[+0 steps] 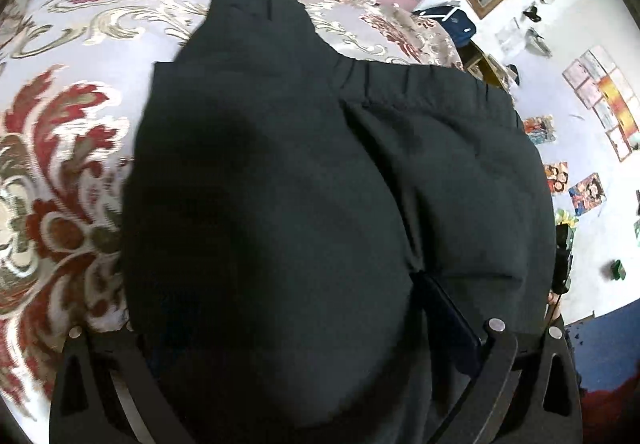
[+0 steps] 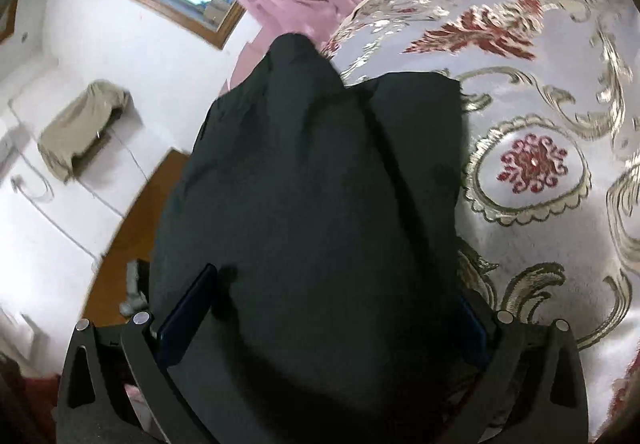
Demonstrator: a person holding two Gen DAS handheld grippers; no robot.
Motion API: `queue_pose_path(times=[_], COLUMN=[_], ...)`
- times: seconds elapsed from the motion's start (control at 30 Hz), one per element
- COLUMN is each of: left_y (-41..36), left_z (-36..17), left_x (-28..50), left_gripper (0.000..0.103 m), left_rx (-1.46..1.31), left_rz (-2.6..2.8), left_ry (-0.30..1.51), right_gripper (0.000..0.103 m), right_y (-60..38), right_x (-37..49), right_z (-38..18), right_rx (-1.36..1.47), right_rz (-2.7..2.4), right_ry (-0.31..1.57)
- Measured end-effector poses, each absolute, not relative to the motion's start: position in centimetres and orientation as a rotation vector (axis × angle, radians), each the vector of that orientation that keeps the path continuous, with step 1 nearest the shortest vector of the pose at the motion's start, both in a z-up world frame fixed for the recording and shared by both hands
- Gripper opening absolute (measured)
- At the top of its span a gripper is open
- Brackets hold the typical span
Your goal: Fold large clothes
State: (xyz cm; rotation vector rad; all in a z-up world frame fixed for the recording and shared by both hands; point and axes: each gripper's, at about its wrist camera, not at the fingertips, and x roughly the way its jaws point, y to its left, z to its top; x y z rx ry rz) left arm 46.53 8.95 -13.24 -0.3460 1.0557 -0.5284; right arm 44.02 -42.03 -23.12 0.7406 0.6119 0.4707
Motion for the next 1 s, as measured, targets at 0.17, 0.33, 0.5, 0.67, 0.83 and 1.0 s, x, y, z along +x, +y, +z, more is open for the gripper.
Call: queue_pose_path(times=[0.17,0.33,0.5,0.67,0.83,1.0], left_y=[9.1,8.0,7.9,6.8,6.7,6.2], left_z=[-13.5,-13.7,-13.7,-13.5,-12.9,-11.7], left_x=[47.8,48.2,48.0,48.0,47.1,46.4], left_gripper=[0.103,0.103,0.103,0.102,0.079,0.055], left_rx=[-0.392,-0.389,-0.419,-0.392,-0.391,-0.362], left_rz=[-0.594,-0.589,-0.565,-0.501,-0.424,-0.359], left_ry=[1.136,1.143,1.16,1.235,1.234,1.225], right_gripper=[0.102,0.102,0.102,0.102,0.099,0.088], right_y=[-41.9,-41.8,-41.9,-41.4,-40.3,-39.7], right_x=[44.1,43.7,43.4,43.2,42.6,41.7], right_z=[-23.6,-23.9,-23.9,-23.6,-22.7,-21.8], right_rx=[0.742,0.722,0.714,0.675,0.596,0.537], right_rz=[0.472,0.466,0.463,0.428,0.352,0.311], right_ry=[0.599,0.596,0.595,0.603,0.611,0.6])
